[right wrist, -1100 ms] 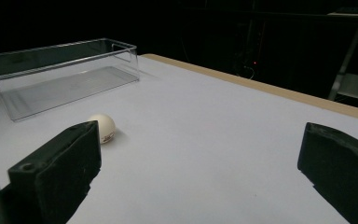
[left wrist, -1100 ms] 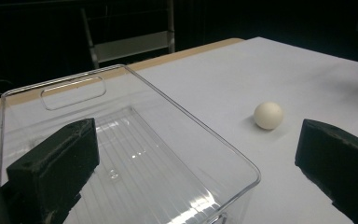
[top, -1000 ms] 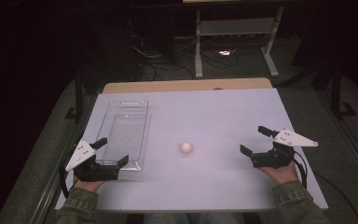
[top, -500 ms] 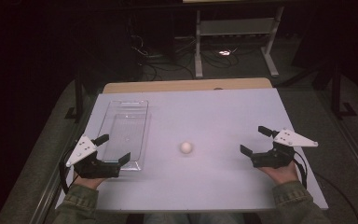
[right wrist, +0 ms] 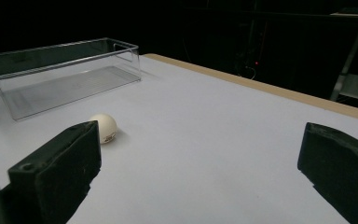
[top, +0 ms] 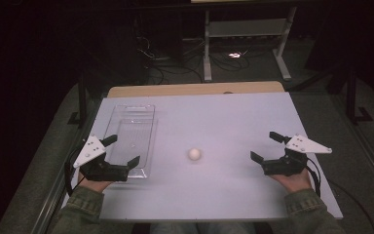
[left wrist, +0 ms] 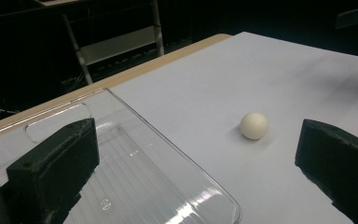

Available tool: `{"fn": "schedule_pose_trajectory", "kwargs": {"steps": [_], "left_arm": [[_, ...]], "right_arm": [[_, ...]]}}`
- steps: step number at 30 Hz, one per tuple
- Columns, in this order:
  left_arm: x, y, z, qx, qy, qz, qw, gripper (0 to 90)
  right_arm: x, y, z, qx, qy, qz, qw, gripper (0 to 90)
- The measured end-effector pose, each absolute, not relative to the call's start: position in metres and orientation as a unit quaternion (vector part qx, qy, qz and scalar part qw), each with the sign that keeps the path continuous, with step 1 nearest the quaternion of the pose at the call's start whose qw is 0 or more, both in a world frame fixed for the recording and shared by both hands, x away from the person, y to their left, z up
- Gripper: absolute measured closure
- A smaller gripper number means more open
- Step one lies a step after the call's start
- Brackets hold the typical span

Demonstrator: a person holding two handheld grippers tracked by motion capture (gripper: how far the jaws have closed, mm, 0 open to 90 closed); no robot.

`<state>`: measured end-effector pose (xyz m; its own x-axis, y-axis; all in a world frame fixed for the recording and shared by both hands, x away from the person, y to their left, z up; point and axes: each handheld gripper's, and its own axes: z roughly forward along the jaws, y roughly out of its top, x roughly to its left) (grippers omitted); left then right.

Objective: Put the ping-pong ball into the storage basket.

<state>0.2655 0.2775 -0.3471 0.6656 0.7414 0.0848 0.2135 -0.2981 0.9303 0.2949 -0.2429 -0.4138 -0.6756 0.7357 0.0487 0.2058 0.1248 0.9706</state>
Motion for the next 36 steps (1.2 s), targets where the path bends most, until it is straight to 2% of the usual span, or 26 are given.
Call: {"fn": "schedule_pose_trajectory", "kwargs": {"steps": [36], "left_arm": [[0.294,0.238,-0.329,0.803,0.270,0.222,0.483,0.0]], "right_arm": [[0.294,-0.243,-0.413,0.327,0.712,0.578,0.228,0.0]]}}
